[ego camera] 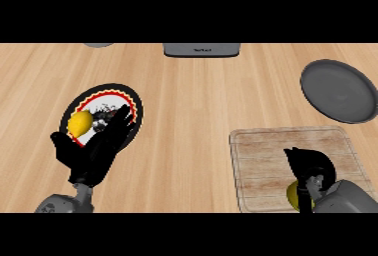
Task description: Pick the pear from the cutting board and place it in the pan
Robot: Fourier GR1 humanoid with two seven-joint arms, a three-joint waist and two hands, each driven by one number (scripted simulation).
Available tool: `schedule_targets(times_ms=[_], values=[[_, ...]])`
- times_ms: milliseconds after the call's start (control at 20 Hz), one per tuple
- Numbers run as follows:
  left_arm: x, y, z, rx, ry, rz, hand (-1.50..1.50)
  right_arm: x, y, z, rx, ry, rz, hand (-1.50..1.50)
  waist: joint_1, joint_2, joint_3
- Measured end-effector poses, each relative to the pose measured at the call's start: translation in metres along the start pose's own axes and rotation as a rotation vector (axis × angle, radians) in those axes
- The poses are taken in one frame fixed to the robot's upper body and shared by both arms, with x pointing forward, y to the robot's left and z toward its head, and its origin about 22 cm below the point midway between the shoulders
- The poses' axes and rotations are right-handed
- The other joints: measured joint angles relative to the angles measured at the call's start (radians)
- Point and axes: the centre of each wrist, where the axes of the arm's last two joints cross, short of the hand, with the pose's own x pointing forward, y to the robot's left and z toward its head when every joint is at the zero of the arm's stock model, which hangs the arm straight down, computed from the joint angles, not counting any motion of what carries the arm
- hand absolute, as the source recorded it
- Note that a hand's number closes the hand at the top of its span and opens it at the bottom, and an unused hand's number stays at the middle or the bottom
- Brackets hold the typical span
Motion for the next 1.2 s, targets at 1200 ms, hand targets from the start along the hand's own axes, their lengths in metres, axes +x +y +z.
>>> schedule_targets(times_ms=[1200], values=[[-0.001,-0.001,0.005,0.024,-0.006,0.011,0.0,-0.029,0.039,0.018,-0.668,-0.454,-0.108,1.5,-0.019,-0.004,0.002]])
